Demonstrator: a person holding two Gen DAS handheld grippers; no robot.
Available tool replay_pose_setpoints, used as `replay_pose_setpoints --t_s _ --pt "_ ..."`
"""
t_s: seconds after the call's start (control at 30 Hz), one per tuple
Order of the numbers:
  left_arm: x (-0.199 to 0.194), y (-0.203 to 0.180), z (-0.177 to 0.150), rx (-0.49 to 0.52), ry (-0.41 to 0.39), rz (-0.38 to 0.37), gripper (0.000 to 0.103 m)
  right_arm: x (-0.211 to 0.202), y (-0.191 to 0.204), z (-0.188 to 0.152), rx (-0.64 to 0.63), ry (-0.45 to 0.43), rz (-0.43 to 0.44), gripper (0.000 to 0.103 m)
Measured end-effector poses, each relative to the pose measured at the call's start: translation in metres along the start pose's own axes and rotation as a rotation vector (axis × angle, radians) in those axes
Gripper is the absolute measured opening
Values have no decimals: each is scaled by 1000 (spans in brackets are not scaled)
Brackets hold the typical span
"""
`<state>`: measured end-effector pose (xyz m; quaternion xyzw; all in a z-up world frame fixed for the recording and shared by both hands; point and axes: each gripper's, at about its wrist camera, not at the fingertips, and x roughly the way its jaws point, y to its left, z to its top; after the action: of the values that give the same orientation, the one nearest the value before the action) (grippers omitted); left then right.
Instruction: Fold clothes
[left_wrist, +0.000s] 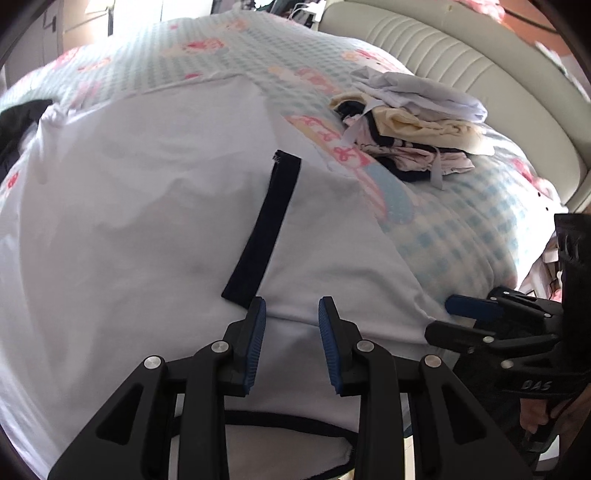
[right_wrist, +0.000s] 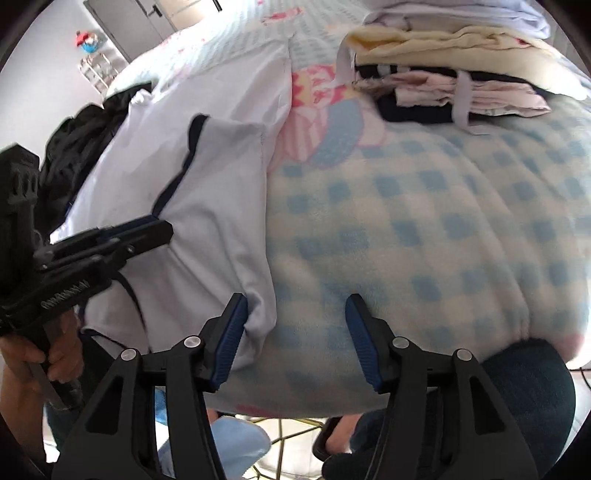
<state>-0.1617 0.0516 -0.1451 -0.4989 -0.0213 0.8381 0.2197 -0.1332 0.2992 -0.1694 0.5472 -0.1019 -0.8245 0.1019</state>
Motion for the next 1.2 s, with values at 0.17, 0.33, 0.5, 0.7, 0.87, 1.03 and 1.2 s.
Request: replay_pose_setpoints --t_s 0.17,0.33,0.5,0.7,0.87,1.03,1.2 --pt "-13 -1 -1 -40 -25 -55 32 -14 0 -7 57 -37 58 58" --pt "-31 2 -12 -49 -41 -36 32 -15 15 -16 32 -34 48 58" --pt "-68 40 -35 -165 -89 -17 32 -13 47 -17 -22 -43 74 58" --pt "-123 121 -73 -401 -177 31 32 -12 111 3 -165 -69 121 58" --pt "-156 185 -100 -557 -231 128 38 5 175 19 -262 -34 189 58" --pt "-164 254 -112 -709 -248 156 40 33 218 21 -301 35 220 58" --pt "-142 297 -102 -762 -238 69 53 58 231 15 -285 93 198 58"
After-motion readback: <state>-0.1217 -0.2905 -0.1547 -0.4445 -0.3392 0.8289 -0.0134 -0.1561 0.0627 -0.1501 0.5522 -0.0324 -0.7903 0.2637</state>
